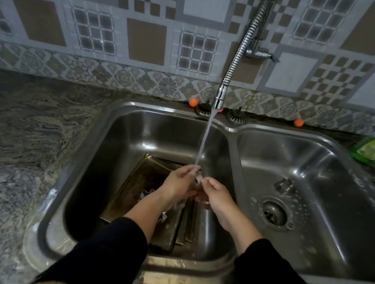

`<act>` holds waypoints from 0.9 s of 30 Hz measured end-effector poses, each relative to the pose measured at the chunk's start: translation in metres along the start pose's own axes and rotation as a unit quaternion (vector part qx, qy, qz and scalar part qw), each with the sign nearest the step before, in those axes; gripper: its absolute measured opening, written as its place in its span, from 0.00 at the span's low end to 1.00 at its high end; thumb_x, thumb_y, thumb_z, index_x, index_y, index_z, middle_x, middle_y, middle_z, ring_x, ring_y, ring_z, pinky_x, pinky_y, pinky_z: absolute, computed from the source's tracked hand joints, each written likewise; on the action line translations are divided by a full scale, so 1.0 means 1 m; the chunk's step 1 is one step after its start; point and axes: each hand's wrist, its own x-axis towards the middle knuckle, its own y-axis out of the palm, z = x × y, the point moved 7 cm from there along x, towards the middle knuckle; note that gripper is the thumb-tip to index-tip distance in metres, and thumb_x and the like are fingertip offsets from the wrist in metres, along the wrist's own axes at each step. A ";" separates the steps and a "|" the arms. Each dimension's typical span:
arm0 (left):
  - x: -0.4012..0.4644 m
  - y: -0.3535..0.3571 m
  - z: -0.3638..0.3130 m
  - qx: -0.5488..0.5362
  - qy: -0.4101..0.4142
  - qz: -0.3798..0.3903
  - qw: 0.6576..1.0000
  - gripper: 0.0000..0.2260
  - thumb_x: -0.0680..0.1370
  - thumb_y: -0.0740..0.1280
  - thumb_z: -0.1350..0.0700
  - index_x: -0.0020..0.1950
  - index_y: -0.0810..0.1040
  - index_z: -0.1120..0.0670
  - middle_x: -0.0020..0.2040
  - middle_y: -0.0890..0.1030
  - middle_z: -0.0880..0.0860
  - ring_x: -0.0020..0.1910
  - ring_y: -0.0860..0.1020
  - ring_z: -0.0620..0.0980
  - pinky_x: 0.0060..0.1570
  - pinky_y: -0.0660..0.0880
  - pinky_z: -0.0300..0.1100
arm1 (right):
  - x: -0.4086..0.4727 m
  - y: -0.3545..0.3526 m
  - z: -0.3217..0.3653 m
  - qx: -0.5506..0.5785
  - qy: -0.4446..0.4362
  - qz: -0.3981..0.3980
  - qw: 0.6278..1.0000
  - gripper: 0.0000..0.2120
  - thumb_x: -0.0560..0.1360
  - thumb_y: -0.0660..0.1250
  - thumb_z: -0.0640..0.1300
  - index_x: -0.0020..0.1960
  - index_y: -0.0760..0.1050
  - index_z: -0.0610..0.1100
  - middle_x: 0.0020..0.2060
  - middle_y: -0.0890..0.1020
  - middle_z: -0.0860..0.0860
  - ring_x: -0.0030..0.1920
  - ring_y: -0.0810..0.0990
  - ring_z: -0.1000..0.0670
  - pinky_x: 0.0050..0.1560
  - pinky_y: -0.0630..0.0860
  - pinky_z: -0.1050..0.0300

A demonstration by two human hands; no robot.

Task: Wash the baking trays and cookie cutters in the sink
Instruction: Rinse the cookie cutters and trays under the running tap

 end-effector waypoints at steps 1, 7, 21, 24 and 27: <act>0.000 -0.001 -0.001 -0.010 -0.003 0.004 1.000 0.12 0.83 0.58 0.57 0.64 0.75 0.52 0.57 0.80 0.56 0.55 0.81 0.52 0.58 0.77 0.48 | 0.001 0.000 0.000 0.004 -0.001 -0.001 1.000 0.11 0.82 0.54 0.49 0.55 0.75 0.52 0.50 0.80 0.49 0.50 0.80 0.49 0.48 0.74 0.56; 0.001 -0.006 0.002 -0.027 -0.007 0.014 1.000 0.11 0.82 0.59 0.56 0.62 0.77 0.49 0.56 0.83 0.52 0.57 0.80 0.51 0.62 0.74 0.49 | 0.002 0.001 0.004 0.007 -0.005 0.011 1.000 0.11 0.82 0.55 0.49 0.51 0.77 0.52 0.50 0.81 0.48 0.51 0.80 0.47 0.55 0.74 0.51; 0.003 -0.027 -0.006 -0.013 -0.007 -0.116 0.993 0.10 0.81 0.62 0.50 0.56 0.80 0.51 0.50 0.83 0.55 0.46 0.83 0.52 0.44 0.81 0.44 | 0.003 0.006 0.007 0.010 -0.023 0.007 1.000 0.13 0.78 0.65 0.41 0.61 0.77 0.50 0.51 0.83 0.51 0.50 0.81 0.53 0.48 0.75 0.60; 0.001 -0.021 -0.006 -0.006 -0.019 -0.110 0.994 0.10 0.80 0.62 0.49 0.56 0.79 0.50 0.49 0.84 0.54 0.44 0.84 0.51 0.46 0.81 0.45 | -0.002 0.000 0.020 -0.014 -0.048 -0.024 0.998 0.08 0.77 0.65 0.50 0.55 0.78 0.50 0.47 0.82 0.53 0.47 0.80 0.53 0.41 0.71 0.62; -0.001 -0.013 -0.007 0.058 -0.001 -0.083 0.995 0.11 0.81 0.59 0.48 0.57 0.78 0.49 0.47 0.85 0.53 0.43 0.85 0.50 0.45 0.81 0.46 | 0.003 -0.008 0.028 -0.028 -0.036 -0.068 0.997 0.13 0.80 0.59 0.54 0.54 0.76 0.48 0.45 0.81 0.52 0.44 0.79 0.53 0.39 0.70 0.62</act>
